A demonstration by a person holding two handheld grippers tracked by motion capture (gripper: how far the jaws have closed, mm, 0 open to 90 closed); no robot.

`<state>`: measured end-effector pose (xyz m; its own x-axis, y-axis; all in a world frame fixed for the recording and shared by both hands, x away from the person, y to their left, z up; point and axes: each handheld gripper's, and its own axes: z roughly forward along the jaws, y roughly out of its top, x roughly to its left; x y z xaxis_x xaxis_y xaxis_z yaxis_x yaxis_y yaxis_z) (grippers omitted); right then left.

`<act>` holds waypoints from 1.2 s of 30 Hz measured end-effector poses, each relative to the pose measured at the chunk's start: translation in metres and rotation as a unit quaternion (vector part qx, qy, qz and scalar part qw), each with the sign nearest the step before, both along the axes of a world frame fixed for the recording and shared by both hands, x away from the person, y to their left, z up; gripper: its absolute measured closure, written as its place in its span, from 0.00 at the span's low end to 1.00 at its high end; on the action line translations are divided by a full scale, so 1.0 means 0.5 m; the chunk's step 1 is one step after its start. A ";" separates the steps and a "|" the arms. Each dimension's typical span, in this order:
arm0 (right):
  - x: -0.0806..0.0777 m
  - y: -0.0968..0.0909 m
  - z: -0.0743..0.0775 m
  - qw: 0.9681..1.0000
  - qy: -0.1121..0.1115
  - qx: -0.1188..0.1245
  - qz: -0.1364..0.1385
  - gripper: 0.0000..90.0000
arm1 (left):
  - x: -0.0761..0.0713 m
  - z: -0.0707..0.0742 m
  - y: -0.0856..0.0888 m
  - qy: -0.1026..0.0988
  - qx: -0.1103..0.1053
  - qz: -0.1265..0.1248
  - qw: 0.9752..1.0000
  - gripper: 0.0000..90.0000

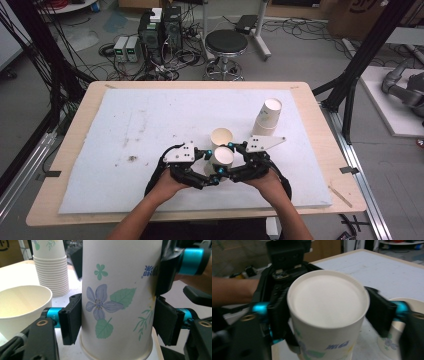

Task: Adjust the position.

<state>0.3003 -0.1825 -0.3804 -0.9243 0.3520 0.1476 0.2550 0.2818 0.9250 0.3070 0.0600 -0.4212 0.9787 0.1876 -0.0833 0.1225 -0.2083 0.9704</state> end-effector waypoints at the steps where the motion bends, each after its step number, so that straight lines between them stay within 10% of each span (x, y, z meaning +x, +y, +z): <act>1: 0.000 0.000 0.000 1.000 0.000 0.000 0.000 0.22 | 0.000 0.000 0.000 0.000 0.000 0.000 1.000 0.35; 9: -0.006 0.008 0.004 0.999 -0.018 -0.031 0.020 0.19 | 0.002 0.030 0.012 -0.011 0.091 -0.013 0.996 0.36; 17: -0.003 0.016 0.004 0.995 -0.034 -0.078 0.052 0.19 | 0.010 0.063 0.013 -0.018 0.190 -0.030 0.981 0.36; 18: -0.002 0.021 0.007 0.993 -0.035 -0.094 0.060 0.19 | 0.010 0.070 0.009 -0.023 0.212 -0.039 0.976 0.36; 27: 0.007 0.030 0.013 0.986 -0.044 -0.139 0.084 0.19 | 0.014 0.088 0.005 -0.030 0.271 -0.062 0.960 0.36; 31: 0.009 0.038 0.021 0.977 -0.060 -0.174 0.103 0.21 | 0.014 0.092 0.005 -0.028 0.300 -0.069 0.951 0.36; 36: 0.006 0.051 0.028 0.968 -0.069 -0.203 0.133 0.29 | 0.014 0.091 0.003 -0.022 0.314 -0.080 0.946 0.36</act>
<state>0.3035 -0.1571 -0.3666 -0.9912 0.1020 -0.0840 0.0055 0.6675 0.7446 0.3139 0.0617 -0.3756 0.9987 0.0356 0.0362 0.0034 -0.7576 0.6527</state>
